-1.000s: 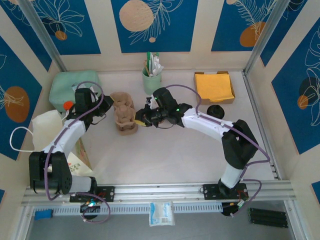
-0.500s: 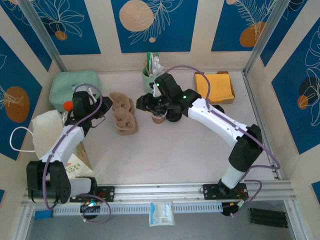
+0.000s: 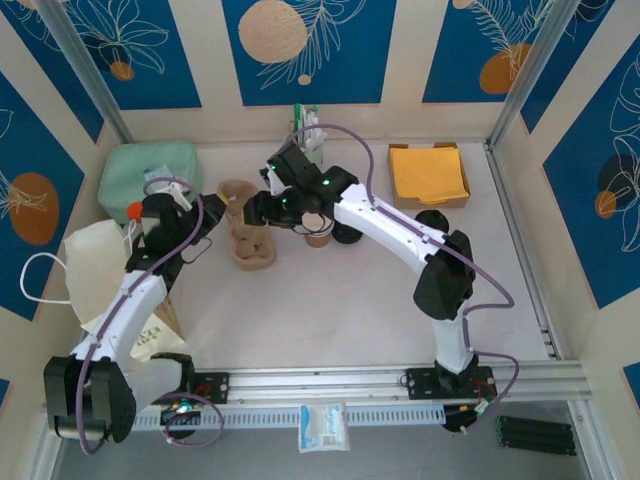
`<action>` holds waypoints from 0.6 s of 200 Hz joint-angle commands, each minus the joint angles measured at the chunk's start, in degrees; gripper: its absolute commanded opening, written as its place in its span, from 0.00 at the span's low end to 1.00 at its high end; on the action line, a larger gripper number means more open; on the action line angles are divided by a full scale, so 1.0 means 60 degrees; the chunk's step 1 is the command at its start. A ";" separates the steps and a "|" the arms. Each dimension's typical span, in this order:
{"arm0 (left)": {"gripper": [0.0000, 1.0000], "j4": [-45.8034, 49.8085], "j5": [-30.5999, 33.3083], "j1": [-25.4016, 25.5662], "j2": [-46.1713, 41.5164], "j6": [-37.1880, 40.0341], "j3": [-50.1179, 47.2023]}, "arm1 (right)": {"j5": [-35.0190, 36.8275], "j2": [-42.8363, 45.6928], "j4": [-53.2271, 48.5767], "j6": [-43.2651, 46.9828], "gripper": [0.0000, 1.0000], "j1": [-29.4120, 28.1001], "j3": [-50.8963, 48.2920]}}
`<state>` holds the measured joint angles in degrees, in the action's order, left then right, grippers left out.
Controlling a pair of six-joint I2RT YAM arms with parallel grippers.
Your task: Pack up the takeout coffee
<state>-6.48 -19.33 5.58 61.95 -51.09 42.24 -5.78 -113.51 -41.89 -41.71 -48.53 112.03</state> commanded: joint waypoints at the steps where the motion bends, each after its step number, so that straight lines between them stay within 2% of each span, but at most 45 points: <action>1: 0.00 -0.0286 0.0205 0.0102 -0.0203 -0.0169 -0.0125 | -0.0094 -0.0213 -0.0425 0.0192 0.54 -0.0185 0.0592; 120: 0.00 -0.0239 0.0256 0.0182 -0.0262 -0.0160 -0.0096 | 0.0396 -0.1080 -0.0743 0.0283 0.53 -0.0246 0.1575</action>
<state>-6.63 -18.81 5.93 61.56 -51.22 42.24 -4.84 -118.43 -43.90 -41.36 -49.89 119.11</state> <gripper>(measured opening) 0.059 0.527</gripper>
